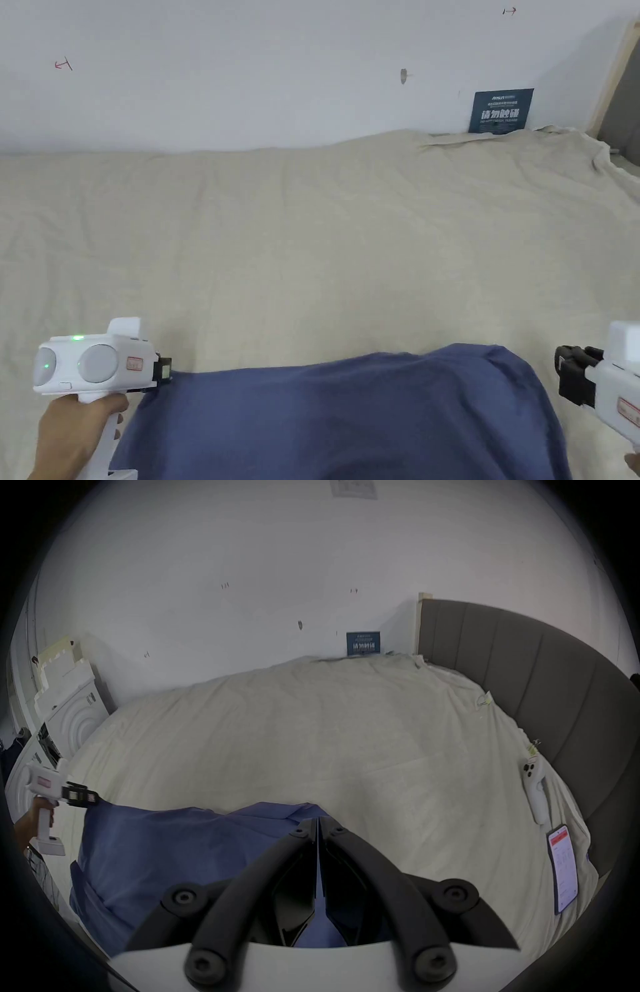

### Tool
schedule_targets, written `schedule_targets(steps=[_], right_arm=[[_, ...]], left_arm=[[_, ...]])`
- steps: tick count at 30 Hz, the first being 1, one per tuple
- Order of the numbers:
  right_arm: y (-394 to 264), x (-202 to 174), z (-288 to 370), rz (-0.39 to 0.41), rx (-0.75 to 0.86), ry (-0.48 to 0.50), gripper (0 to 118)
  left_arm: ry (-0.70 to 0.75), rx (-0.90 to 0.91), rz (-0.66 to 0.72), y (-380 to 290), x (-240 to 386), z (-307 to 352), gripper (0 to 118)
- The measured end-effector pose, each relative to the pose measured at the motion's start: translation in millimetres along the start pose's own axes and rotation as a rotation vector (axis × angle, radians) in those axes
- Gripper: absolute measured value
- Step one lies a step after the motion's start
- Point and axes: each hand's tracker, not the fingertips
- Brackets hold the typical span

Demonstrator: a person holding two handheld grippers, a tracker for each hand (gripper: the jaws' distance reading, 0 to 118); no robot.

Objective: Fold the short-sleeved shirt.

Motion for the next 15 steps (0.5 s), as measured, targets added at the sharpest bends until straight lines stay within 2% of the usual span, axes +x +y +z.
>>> schedule_targets(steps=[2,4,6,7,8,15], right_arm=[[4,4,-19,-0.001,-0.041,0.005,5],[7,7,-38,-0.003,-0.093,0.015,36],[9,7,-59,0.014,-0.136,0.019,79],[9,8,-66,0.008,-0.144,0.034,91],[10,7,-77,0.014,-0.173,0.037,96],[7,-4,-129,0.053,-0.271,0.017,95]], left_arm=[[-0.021,0.028,-0.022,-3,2,14,0],[-0.025,0.048,-0.034,-6,8,31,0],[-0.040,0.067,-0.033,-8,7,42,0],[-0.045,0.071,-0.033,-7,8,44,0],[-0.046,0.077,-0.038,-8,8,47,0],[-0.046,0.076,-0.034,-10,-2,50,0]])
